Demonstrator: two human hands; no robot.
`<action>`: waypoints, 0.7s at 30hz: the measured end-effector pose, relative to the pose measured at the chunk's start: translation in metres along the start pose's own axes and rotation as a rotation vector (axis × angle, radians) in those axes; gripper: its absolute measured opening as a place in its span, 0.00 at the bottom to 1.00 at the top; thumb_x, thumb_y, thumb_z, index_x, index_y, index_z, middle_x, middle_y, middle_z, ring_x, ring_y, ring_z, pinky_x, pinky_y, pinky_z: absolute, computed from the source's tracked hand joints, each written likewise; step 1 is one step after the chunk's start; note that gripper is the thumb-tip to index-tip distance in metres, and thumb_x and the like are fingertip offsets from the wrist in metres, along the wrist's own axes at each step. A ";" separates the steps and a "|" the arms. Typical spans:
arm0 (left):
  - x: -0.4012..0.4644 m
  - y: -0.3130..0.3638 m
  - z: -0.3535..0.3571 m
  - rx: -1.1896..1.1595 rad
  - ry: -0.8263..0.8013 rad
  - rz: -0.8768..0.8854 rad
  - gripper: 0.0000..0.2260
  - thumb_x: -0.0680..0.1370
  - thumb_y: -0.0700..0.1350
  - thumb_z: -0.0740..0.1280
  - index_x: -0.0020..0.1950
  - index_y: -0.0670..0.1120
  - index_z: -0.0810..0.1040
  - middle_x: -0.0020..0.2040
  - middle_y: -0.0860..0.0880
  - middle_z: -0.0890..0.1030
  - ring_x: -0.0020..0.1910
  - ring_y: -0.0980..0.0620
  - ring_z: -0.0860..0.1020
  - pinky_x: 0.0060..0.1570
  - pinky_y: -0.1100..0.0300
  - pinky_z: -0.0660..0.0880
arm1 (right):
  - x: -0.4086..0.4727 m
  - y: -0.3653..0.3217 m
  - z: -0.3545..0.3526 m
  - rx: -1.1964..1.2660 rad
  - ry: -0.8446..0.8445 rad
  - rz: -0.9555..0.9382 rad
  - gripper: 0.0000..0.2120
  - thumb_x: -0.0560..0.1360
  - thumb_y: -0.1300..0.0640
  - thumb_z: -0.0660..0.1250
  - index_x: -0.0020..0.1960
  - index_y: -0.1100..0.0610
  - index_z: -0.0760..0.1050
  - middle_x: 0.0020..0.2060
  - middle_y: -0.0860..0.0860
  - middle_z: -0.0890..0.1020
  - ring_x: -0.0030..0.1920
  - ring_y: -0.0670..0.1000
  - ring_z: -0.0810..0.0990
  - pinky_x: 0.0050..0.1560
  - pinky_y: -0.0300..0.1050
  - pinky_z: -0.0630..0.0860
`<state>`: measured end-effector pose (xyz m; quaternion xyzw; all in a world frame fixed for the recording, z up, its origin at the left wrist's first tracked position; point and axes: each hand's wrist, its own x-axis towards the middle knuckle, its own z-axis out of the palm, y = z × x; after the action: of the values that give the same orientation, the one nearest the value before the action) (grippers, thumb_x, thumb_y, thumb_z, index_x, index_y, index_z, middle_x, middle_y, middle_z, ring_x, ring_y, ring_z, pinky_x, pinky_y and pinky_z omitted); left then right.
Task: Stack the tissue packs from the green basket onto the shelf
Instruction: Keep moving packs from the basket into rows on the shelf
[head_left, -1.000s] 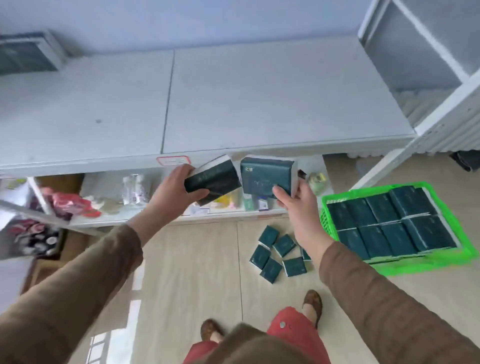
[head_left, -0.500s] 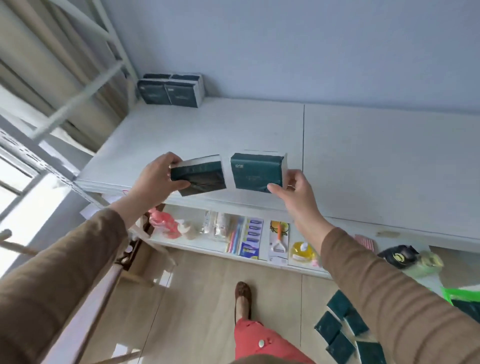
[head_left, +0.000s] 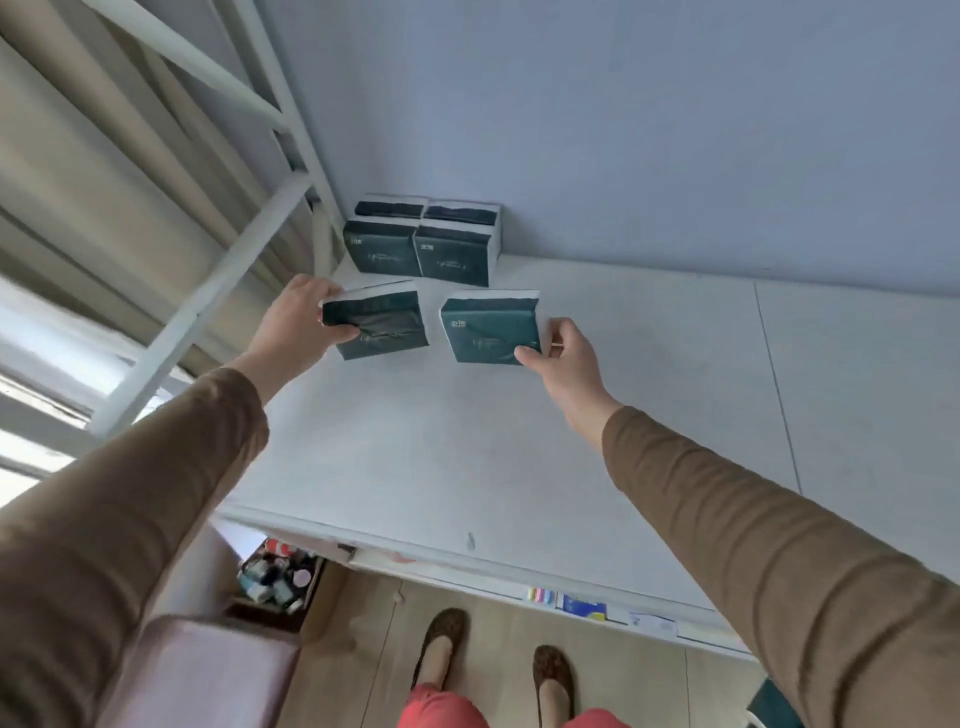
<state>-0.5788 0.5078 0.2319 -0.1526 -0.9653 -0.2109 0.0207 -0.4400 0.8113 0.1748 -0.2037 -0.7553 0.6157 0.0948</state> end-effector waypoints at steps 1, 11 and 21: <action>0.018 -0.009 0.000 -0.004 -0.007 0.008 0.19 0.71 0.47 0.76 0.60 0.47 0.77 0.51 0.51 0.72 0.48 0.50 0.73 0.49 0.58 0.68 | 0.011 -0.002 0.012 -0.014 0.008 0.004 0.15 0.73 0.58 0.74 0.56 0.58 0.73 0.52 0.53 0.82 0.51 0.54 0.80 0.54 0.48 0.77; 0.130 -0.057 0.026 -0.091 -0.119 0.109 0.16 0.73 0.44 0.76 0.59 0.50 0.77 0.54 0.54 0.69 0.45 0.56 0.74 0.52 0.61 0.72 | 0.092 -0.009 0.094 -0.171 0.106 0.077 0.14 0.75 0.57 0.72 0.57 0.57 0.71 0.52 0.55 0.80 0.53 0.57 0.80 0.52 0.48 0.78; 0.148 -0.051 0.043 -0.222 -0.002 0.140 0.18 0.72 0.40 0.75 0.55 0.52 0.69 0.56 0.53 0.65 0.49 0.50 0.75 0.57 0.55 0.76 | 0.116 -0.014 0.122 -0.492 0.238 0.133 0.15 0.78 0.57 0.68 0.63 0.59 0.73 0.57 0.57 0.80 0.60 0.59 0.76 0.61 0.55 0.75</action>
<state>-0.7340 0.5239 0.1877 -0.2212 -0.9231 -0.3141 0.0175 -0.5950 0.7494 0.1488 -0.3406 -0.8505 0.3905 0.0901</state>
